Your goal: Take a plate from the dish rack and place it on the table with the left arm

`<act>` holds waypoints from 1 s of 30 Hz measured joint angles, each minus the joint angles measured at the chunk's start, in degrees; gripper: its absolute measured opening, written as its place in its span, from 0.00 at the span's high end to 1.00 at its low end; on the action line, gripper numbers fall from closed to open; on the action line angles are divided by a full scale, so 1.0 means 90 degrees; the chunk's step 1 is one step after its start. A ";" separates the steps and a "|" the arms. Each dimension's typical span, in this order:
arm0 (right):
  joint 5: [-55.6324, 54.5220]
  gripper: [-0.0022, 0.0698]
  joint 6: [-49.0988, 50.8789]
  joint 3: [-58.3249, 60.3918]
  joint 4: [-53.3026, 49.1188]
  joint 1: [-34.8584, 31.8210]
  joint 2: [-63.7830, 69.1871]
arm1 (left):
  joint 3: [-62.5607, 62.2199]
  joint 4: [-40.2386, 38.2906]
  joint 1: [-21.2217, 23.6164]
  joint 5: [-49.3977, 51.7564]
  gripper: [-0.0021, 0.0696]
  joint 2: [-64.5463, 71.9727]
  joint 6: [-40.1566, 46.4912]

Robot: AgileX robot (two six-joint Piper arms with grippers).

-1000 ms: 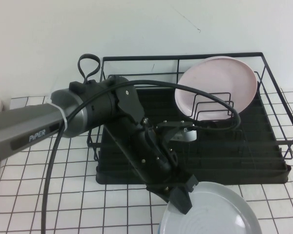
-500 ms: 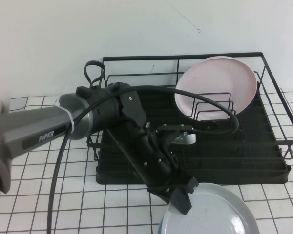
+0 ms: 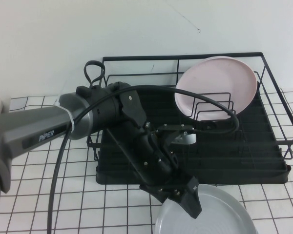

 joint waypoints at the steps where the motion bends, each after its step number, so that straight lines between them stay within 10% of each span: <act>1: 0.0000 0.97 0.0000 0.0000 0.0000 0.0000 0.0000 | -0.0030 0.0000 0.0000 0.0045 0.21 0.0000 0.0000; 14: 0.0000 0.97 0.0000 0.0000 0.0000 0.0000 0.0000 | -0.1360 0.0354 0.0000 0.0587 0.23 0.0022 -0.0493; 22: 0.0000 0.97 0.0000 0.0000 0.0000 0.0000 0.0000 | -0.1491 0.0599 0.0000 0.0622 0.88 0.0022 -0.0278; 30: 0.0000 0.97 0.0000 0.0000 0.0000 0.0000 0.0000 | -0.1305 0.0983 0.0000 -0.0176 0.97 -0.1101 -0.0126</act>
